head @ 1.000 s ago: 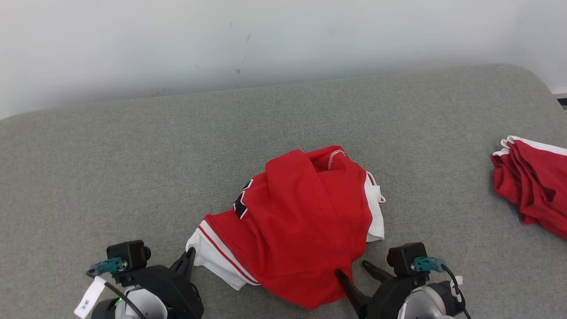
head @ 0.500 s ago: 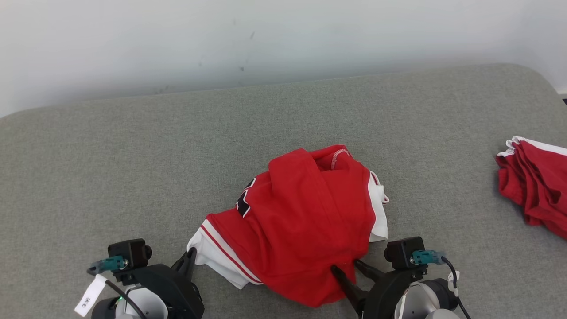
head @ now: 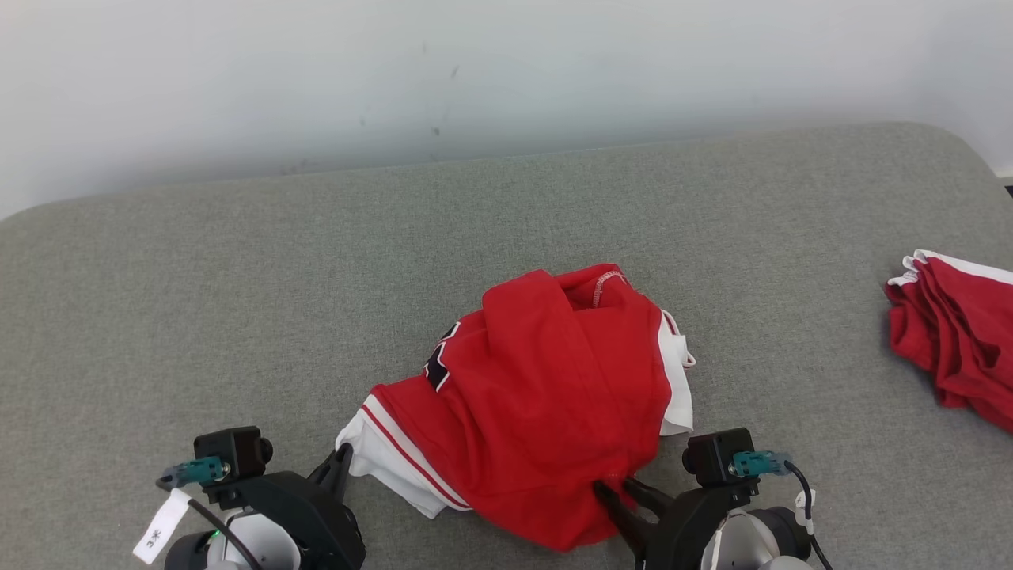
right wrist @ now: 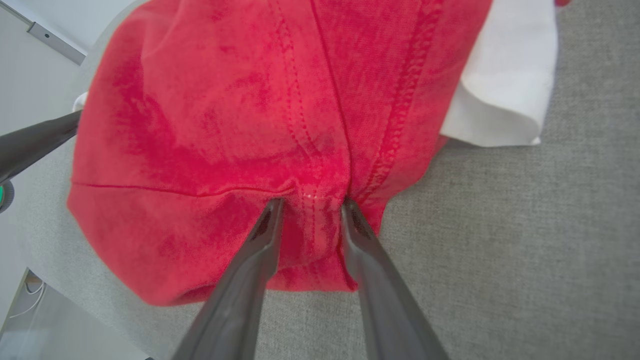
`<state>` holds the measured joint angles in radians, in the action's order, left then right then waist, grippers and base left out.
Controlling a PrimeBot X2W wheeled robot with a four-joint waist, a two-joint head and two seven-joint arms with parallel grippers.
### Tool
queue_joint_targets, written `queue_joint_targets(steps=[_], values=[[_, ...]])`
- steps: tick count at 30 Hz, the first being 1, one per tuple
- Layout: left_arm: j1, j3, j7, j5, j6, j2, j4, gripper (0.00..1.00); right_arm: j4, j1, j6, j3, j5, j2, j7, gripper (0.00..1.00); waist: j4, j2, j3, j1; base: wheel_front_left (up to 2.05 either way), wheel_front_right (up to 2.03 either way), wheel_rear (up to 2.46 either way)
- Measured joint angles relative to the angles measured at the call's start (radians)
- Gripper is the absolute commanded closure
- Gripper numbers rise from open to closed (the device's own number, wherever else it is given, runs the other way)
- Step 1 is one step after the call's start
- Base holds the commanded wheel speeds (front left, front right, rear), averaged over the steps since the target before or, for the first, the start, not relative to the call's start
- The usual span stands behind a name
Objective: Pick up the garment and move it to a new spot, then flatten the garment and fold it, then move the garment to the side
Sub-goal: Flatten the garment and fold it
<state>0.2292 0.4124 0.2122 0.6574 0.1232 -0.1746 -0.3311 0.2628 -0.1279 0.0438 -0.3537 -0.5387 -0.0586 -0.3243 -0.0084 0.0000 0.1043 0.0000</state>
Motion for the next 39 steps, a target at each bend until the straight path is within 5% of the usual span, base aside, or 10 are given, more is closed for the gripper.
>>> queue_joint_targets(steps=[1, 14, 22, 35, 39], values=[[0.0, 0.0, 0.0, 0.0, 0.0, 0.0, 0.001, 1.0, 0.0, 0.0, 0.0, 0.0, -0.001, 0.0, 0.0, 1.0, 0.0, 0.0, -0.001, 0.0, 0.0, 0.0, 0.0], [-0.008, -0.023, -0.004, -0.007, 0.0, -0.001, 0.032, 1.0, -0.025, -0.011, -0.003, 0.009, -0.021, 0.001, 0.044, 1.0, 0.003, 0.0, -0.004, 0.0, 0.0, 0.0, 0.0], [0.01, -0.174, -0.138, -0.044, 0.001, 0.001, 0.108, 1.0, -0.193, -0.113, -0.033, 0.14, -0.011, -0.043, 0.157, 1.0, 0.003, 0.0, -0.012, 0.0, 0.0, 0.0, 0.0], [0.002, -0.152, -0.241, -0.096, -0.001, 0.021, 0.31, 1.0, -0.46, -0.109, -0.044, 0.26, -0.013, -0.108, 0.255, 1.0, -0.002, 0.0, -0.032, 0.0, 0.0, 0.0, 0.0], [-0.014, -0.127, -0.25, -0.076, -0.067, 0.009, 0.468, 1.0, -0.595, -0.063, -0.019, 0.281, -0.079, -0.108, 0.263, 1.0, -0.007, 0.0, -0.033, 0.0, 0.0, 0.0, 0.0]])
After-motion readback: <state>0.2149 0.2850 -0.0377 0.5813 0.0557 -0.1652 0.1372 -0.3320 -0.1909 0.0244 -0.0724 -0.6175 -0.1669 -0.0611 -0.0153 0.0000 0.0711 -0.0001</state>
